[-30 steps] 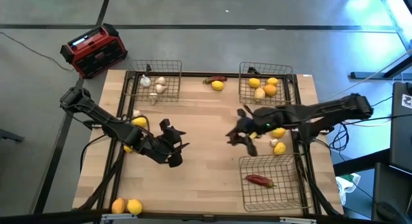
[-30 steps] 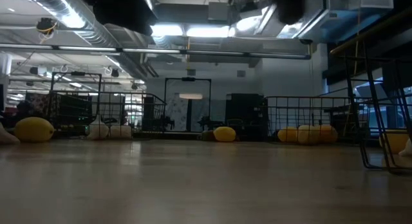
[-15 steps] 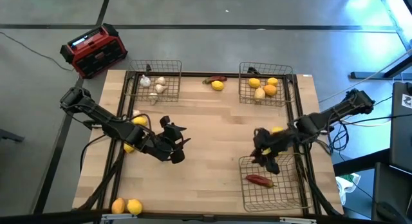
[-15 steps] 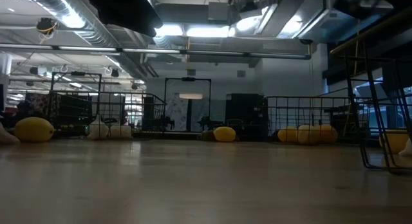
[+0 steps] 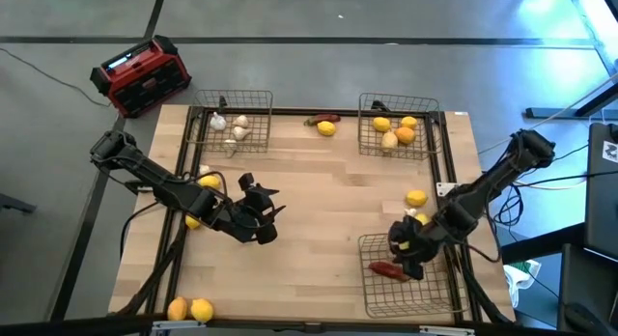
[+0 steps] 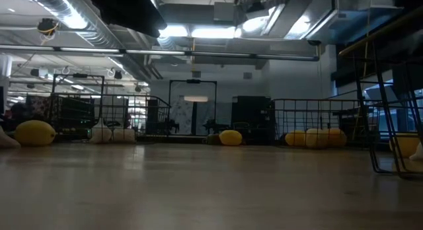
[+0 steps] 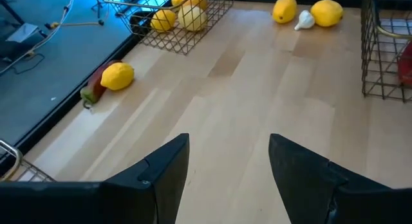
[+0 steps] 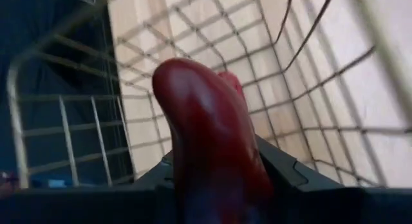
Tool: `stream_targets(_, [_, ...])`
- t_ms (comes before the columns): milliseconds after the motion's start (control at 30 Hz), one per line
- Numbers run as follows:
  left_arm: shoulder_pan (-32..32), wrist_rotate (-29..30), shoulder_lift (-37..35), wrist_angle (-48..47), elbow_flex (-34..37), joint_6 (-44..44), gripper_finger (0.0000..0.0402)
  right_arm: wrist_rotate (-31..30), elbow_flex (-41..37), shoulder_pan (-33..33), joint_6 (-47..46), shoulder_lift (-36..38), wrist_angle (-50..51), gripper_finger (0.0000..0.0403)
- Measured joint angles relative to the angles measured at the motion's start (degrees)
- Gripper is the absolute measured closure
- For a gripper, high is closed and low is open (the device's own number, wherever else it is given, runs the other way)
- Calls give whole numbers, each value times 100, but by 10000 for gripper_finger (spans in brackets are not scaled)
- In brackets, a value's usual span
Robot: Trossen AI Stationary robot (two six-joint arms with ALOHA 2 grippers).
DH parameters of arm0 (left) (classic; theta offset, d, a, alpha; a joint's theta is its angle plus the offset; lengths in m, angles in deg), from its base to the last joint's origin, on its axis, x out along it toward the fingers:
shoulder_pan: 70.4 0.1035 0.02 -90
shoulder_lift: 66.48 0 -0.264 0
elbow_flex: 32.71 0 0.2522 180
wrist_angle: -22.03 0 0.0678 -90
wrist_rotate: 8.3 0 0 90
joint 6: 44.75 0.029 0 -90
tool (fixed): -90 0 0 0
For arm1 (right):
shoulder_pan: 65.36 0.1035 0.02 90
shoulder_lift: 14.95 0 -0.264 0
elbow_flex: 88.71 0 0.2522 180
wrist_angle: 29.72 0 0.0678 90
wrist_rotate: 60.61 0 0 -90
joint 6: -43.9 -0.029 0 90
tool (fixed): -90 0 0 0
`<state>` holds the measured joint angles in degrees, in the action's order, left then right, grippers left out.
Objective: Sort produce into baskets
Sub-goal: Put the red chili pepper into the bottom wire basket
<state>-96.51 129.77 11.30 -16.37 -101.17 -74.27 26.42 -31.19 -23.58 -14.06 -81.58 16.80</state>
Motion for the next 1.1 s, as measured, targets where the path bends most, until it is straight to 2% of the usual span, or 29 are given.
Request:
stream_targets(200, [0, 22, 2, 2, 0, 12, 192, -314, -291, 299, 19, -354, -142, 294])
stream_targets(533, [28, 110, 2, 0, 0, 12, 192, -199, -306, 287, 237, -983, -169, 291])
stream_targets(900, [39, 164, 2, 0, 0, 9, 192, -201, -299, 287, 202, -1049, -291, 273])
stream_targets(1100, [39, 170, 1, 0, 0, 7, 192, -354, -301, 284, -245, -1049, -262, 272])
